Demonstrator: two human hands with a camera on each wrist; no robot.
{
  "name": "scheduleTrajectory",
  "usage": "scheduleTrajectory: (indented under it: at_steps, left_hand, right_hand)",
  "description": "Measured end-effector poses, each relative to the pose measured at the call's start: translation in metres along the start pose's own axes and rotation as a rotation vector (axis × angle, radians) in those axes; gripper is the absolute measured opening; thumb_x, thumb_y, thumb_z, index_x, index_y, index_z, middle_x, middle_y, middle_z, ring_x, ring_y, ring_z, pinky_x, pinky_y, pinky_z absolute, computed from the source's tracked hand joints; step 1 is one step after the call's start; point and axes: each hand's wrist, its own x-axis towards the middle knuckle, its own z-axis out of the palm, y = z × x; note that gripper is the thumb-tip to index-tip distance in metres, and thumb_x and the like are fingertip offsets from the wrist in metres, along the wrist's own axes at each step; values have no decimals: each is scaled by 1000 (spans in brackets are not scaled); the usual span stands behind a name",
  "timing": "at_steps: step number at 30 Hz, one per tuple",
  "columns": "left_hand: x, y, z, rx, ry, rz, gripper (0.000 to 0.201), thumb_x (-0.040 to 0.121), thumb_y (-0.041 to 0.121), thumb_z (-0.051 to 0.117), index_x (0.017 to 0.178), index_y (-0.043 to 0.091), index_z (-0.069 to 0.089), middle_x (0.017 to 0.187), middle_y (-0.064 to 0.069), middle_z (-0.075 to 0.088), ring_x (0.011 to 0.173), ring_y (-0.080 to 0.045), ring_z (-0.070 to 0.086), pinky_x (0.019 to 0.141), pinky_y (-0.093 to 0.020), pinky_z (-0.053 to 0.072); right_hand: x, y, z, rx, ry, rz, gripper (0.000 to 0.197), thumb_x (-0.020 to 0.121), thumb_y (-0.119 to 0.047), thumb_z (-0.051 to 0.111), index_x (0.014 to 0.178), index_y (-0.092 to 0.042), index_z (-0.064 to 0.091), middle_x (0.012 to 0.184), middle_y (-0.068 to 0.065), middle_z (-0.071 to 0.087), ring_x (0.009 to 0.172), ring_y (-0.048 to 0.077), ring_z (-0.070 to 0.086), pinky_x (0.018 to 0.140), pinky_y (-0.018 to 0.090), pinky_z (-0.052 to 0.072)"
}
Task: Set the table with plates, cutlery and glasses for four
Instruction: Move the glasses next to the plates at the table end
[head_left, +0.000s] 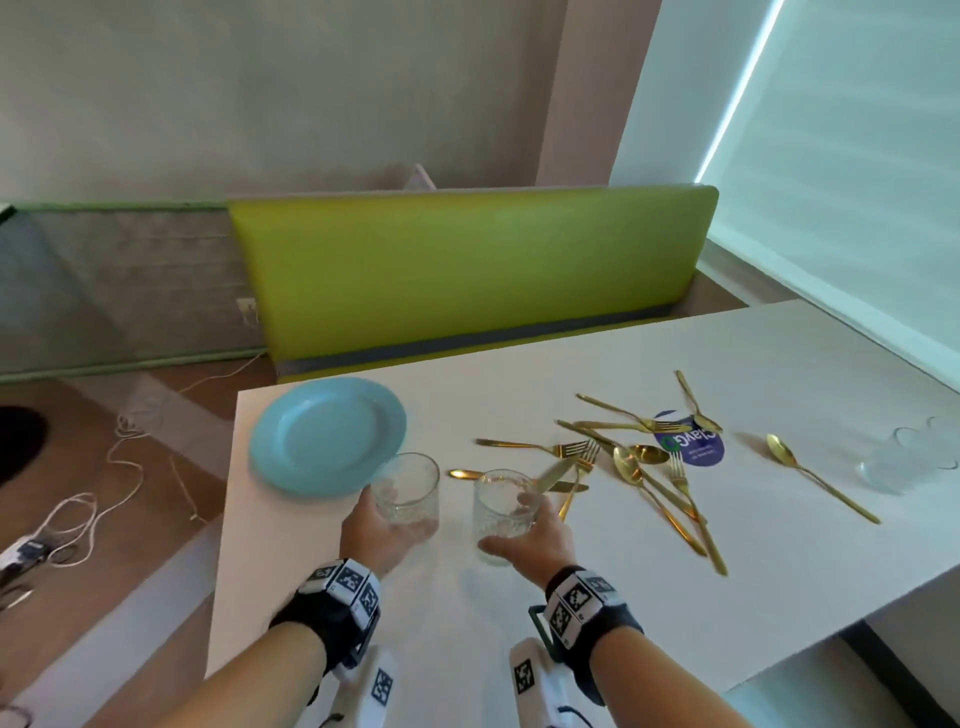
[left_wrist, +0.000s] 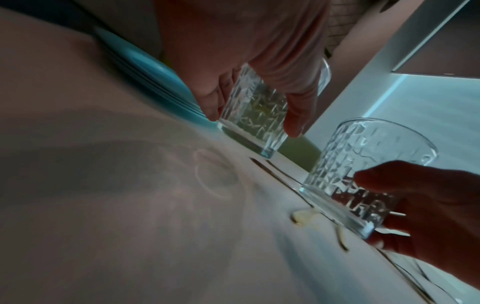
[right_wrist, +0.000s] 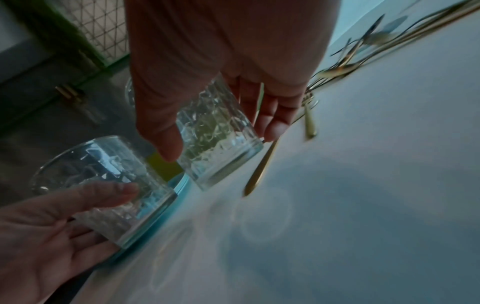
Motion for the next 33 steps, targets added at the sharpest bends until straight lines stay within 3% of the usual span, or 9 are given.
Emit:
scheduleTrajectory:
  at_steps: [5, 9, 15, 16, 23, 27, 30, 33]
  left_hand:
    - [5, -38, -45, 4, 67, -51, 84, 61, 21, 87, 134, 15, 47, 136, -6, 55, 123, -24, 54, 102, -29, 40]
    - [11, -46, -50, 32, 68, -55, 86, 59, 23, 87, 134, 16, 46, 136, -5, 56, 121, -25, 55, 100, -29, 41]
    - [12, -61, -55, 6, 92, -81, 88, 50, 24, 90, 129, 18, 52, 126, -6, 63, 113, -25, 60, 97, -30, 45]
    - [31, -85, -77, 0, 140, -136, 85, 51, 22, 90, 128, 17, 53, 124, -7, 64, 112, -25, 60, 97, -30, 45]
    - [27, -84, -74, -7, 143, -116, 76, 56, 21, 88, 123, 18, 53, 116, -6, 65, 108, -26, 60, 93, -30, 45]
    - [34, -84, -77, 41, 130, -103, 73, 56, 26, 87, 120, 20, 53, 108, 1, 64, 105, -23, 61, 88, -25, 43]
    - [44, -87, -80, 77, 122, -112, 73, 51, 32, 86, 117, 24, 56, 111, -1, 68, 102, -24, 63, 87, -27, 47]
    - [49, -89, -80, 79, 146, -123, 73, 54, 27, 85, 120, 21, 55, 113, -3, 67, 104, -26, 63, 90, -30, 48]
  right_hand:
    - [-10, -23, 49, -101, -97, -46, 80, 63, -31, 83, 131, -19, 43, 126, 4, 56, 118, 21, 52, 99, 28, 43]
    - [-8, -25, 60, -112, -99, -61, 83, 60, -32, 83, 132, -21, 42, 126, 5, 56, 118, 21, 52, 100, 30, 44]
    - [-10, -26, 76, -126, -152, -68, 83, 61, -34, 82, 133, -25, 40, 128, 2, 54, 116, 19, 53, 89, 24, 43]
    - [1, -38, 110, -149, -206, -78, 83, 62, -33, 82, 133, -24, 40, 128, 2, 54, 116, 19, 52, 88, 22, 42]
    - [-1, -43, 115, -151, -173, -82, 85, 62, -32, 84, 134, -26, 39, 129, 3, 55, 119, 21, 51, 97, 28, 43]
    - [1, -50, 122, -137, -180, -89, 84, 65, -28, 82, 136, -26, 37, 131, 4, 55, 121, 22, 50, 97, 27, 42]
    - [5, -60, 129, -120, -183, -81, 85, 66, -25, 81, 138, -24, 35, 129, 7, 56, 120, 24, 51, 97, 29, 43]
    - [9, -66, 133, -99, -192, -65, 88, 70, -22, 79, 142, -21, 30, 129, 11, 55, 120, 26, 52, 98, 31, 46]
